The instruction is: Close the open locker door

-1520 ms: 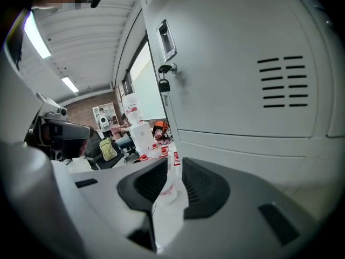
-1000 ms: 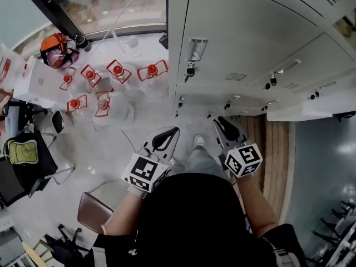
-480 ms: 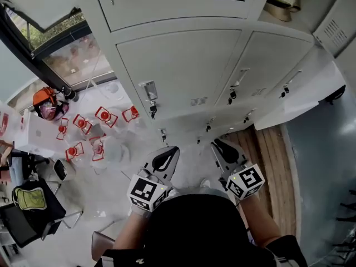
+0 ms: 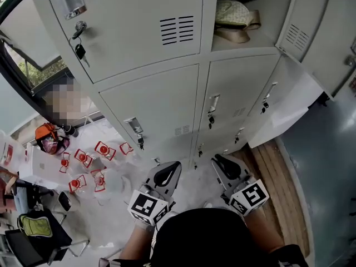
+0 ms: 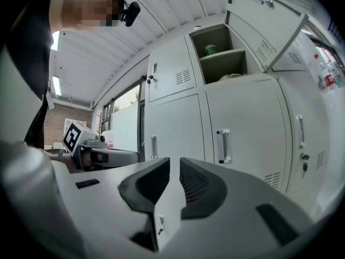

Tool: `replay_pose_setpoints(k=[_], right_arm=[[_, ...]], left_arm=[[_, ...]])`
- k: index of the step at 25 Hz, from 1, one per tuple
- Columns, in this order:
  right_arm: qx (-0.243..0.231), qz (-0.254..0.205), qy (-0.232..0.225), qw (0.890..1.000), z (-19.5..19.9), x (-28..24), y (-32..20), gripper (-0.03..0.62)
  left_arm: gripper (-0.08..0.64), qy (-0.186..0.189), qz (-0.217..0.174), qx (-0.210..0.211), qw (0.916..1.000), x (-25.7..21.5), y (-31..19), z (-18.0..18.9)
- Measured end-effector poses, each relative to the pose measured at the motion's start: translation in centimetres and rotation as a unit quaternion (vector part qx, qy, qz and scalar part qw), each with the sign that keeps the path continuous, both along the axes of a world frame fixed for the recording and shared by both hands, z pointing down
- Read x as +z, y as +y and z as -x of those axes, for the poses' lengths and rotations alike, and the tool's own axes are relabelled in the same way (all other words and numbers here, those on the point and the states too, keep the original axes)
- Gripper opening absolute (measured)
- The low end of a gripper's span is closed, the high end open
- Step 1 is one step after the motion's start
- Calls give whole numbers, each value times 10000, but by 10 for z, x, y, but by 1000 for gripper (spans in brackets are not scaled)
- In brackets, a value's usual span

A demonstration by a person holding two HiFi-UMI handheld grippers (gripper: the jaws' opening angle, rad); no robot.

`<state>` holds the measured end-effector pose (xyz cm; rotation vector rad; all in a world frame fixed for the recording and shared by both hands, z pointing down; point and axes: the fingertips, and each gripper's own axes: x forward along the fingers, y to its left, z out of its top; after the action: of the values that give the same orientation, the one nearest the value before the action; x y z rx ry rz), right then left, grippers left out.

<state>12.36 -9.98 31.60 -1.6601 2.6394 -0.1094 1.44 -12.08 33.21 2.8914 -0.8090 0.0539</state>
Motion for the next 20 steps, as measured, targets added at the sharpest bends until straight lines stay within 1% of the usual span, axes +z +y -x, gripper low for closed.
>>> replay_pose_setpoints(k=[5, 8, 13, 20], right_arm=[[1, -259, 31, 9997, -10, -23, 6, 74], [-52, -345, 18, 9994, -13, -29, 6, 74], [-152, -416, -61, 9990, -9, -32, 3, 74], [-187, -397, -45, 9990, -5, -27, -3, 72]], left_arm=[[21, 66, -266, -44, 9996, -24, 1, -6], [21, 107, -345, -65, 9993, -32, 0, -9], [21, 109, -432, -115, 9989, -35, -1, -10], [21, 92, -372, -220, 9990, -33, -7, -3]])
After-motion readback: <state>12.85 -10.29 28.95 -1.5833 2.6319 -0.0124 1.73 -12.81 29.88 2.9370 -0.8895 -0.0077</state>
